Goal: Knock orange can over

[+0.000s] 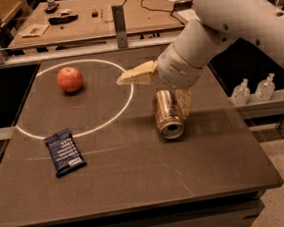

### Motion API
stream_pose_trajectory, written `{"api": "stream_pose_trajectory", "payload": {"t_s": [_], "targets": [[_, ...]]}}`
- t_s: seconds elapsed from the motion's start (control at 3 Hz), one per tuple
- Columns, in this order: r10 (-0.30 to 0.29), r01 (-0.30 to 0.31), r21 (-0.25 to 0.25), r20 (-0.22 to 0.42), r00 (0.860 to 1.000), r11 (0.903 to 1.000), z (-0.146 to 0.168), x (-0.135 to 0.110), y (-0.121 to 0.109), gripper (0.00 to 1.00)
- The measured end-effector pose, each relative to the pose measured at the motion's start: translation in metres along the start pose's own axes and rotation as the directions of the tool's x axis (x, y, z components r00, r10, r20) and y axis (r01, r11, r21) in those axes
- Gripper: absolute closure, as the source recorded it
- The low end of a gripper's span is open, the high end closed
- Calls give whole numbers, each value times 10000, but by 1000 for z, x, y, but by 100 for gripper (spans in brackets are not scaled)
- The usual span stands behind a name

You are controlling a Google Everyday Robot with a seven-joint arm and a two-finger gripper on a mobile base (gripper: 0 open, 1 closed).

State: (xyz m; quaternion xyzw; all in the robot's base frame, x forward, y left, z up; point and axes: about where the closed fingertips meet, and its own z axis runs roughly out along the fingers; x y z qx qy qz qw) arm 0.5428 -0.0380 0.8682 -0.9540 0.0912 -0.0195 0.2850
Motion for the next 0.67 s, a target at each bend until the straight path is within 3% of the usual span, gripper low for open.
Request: {"api": "stream_pose_trajectory", "payload": {"t_s": [0.33, 0.67], "targets": [[694, -714, 1169, 209, 9974, 9906, -21, 8, 1, 0], [1264, -1369, 2111, 629, 9900, 9678, -32, 13, 3, 0]]}}
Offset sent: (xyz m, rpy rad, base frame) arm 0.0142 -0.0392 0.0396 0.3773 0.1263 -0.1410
